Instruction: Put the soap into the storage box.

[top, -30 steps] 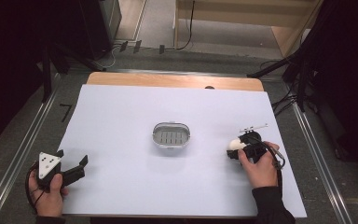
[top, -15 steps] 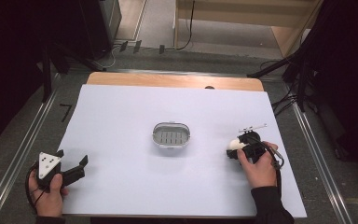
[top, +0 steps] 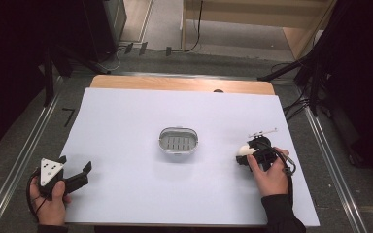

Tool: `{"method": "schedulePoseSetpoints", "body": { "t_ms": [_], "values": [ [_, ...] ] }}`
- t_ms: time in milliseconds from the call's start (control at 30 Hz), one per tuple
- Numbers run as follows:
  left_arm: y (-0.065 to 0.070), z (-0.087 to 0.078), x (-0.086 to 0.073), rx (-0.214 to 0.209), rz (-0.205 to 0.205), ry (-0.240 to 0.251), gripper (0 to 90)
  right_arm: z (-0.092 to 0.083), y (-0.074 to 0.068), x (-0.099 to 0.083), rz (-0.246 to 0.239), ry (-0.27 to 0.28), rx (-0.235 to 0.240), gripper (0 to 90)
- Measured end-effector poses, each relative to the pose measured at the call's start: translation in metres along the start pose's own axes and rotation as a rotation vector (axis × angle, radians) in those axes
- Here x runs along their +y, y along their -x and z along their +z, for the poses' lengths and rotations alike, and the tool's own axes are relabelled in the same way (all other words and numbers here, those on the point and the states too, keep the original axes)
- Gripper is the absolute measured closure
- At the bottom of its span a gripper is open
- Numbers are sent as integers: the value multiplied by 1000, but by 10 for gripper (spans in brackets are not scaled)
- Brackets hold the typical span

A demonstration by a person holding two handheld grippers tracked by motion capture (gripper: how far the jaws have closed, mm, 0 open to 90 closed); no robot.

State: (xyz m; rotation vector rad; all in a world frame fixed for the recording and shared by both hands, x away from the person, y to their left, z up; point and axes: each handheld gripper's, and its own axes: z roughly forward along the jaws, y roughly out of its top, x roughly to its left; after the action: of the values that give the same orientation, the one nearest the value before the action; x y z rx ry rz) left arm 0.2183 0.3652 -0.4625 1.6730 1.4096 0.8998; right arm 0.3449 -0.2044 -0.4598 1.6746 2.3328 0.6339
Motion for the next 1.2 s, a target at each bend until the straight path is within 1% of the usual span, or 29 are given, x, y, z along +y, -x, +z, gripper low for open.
{"method": "schedulePoseSetpoints", "body": {
  "t_ms": [67,133,267,333,367,500,533,600,800,933,1000,1100,1200],
  "values": [
    [0,0,0,1,0,1,138,-1,-1,0,-8,-3,-5,243],
    [0,0,0,2,-2,2,138,-4,-1,1,-13,2,3,243],
    [0,0,0,3,0,0,138,-11,-3,1,-23,37,-2,243],
    [0,0,0,4,2,3,139,-14,-3,1,-24,46,5,243],
    [0,0,0,4,2,3,138,-16,-5,2,-34,51,11,243],
    [0,0,0,6,4,3,138,-18,-8,2,-35,55,17,243],
    [0,0,0,6,2,4,138,-18,-9,3,-44,59,19,243],
    [0,0,0,6,0,4,138,-19,-12,4,-57,59,25,243],
    [0,0,0,9,2,6,139,-22,-21,5,-77,62,40,243],
    [0,0,0,9,3,4,139,-22,-29,7,-86,63,50,243],
    [1,0,0,10,4,3,139,-22,-32,8,-102,65,56,243],
    [0,0,0,8,3,5,138,-22,-40,11,-111,63,66,243],
    [0,0,0,7,4,5,139,-21,-43,13,-119,61,75,243]
  ]
}}
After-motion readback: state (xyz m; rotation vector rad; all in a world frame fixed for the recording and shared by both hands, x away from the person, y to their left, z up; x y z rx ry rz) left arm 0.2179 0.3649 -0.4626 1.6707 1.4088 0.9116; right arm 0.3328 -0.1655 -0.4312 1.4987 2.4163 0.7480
